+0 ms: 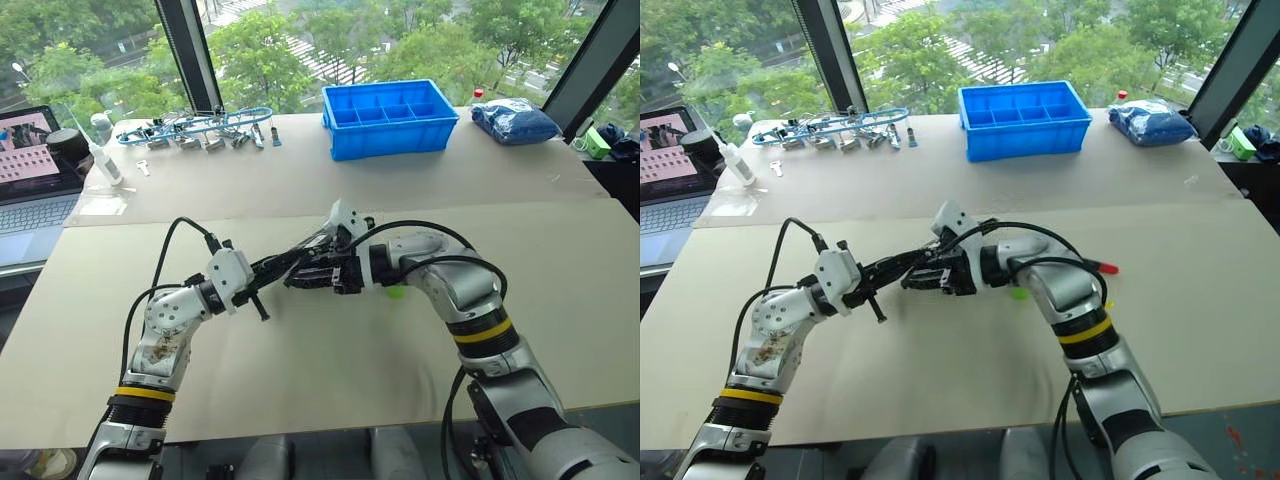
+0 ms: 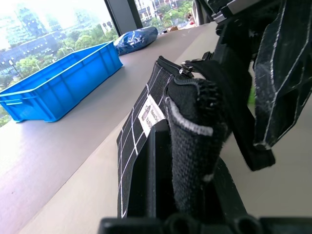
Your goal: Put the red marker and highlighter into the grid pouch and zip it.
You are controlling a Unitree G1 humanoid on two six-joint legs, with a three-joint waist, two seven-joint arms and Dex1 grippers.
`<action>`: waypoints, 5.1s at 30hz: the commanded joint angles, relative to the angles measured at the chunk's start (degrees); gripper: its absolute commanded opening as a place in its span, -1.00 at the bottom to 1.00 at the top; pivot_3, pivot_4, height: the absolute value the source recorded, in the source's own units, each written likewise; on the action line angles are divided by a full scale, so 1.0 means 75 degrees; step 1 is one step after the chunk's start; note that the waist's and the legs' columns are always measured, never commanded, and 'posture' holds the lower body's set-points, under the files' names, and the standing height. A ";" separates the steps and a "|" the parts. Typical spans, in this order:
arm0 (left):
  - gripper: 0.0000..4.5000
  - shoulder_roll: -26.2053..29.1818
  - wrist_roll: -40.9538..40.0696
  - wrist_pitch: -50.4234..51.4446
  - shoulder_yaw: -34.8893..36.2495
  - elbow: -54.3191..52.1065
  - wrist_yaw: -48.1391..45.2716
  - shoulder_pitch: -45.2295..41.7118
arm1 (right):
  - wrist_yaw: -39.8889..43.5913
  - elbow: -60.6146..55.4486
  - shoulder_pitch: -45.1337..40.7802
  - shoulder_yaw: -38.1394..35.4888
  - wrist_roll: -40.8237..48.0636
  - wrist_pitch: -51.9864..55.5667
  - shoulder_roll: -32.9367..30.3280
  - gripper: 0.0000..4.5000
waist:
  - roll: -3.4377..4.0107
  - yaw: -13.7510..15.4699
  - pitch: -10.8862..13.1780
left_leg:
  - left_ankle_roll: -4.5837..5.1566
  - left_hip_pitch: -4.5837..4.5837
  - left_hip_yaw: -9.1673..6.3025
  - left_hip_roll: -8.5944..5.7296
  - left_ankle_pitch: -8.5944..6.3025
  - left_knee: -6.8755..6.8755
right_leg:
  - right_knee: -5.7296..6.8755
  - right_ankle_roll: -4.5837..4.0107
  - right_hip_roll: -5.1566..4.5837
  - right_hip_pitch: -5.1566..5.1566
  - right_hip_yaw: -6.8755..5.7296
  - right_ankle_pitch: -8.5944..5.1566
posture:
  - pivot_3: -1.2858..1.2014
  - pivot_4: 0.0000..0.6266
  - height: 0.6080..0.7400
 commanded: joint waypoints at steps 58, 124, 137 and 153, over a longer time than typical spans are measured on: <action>-0.99 -0.0100 -0.0494 0.0242 0.0079 -0.0794 -0.0304 0.0245 | 0.1780 0.4242 -0.1536 -0.1087 -0.2911 -0.7158 -0.3894 -0.79 | 0.0015 -0.0042 0.0015 | 0.0003 0.0006 0.0036 0.0006 -0.0002 -0.0003 | -0.0010 0.0006 0.0001 0.0004 0.0017 0.0005 | 0.03 -0.52 1.00; -0.99 -0.0423 -0.0427 0.0217 -0.0111 -0.0708 -0.0295 0.0178 | 0.1363 0.0305 -0.0907 0.0771 -0.4298 -0.7280 -0.2347 -0.79 | 0.0007 0.0154 0.0013 | 0.0001 0.0003 0.0037 0.0005 -0.0001 0.0010 | -0.0010 0.0009 0.0001 0.0011 0.0015 0.0007 | 0.03 -0.52 1.00; -0.99 -0.0476 -0.0391 0.0167 -0.0092 -0.0603 -0.0344 0.0092 | 0.1198 0.0574 -0.0582 0.1094 -0.4124 -0.7146 -0.1256 -0.34 | 0.0007 0.0137 0.0013 | -0.0002 0.0004 0.0035 0.0005 0.0001 0.0010 | -0.0011 0.0009 0.0001 0.0010 0.0014 0.0007 | 0.03 -0.52 1.00; -0.99 -0.0418 -0.0399 0.0116 -0.0033 -0.0707 -0.0258 0.0308 | 0.1770 0.1819 -0.1011 -0.1522 -0.1652 -0.4391 -0.3108 0.20 | 0.0006 0.0155 0.0012 | 0.0015 0.0001 0.0035 0.0006 -0.0009 0.0004 | -0.0018 0.0008 0.0002 0.0010 0.0013 0.0007 | 0.03 -0.52 1.00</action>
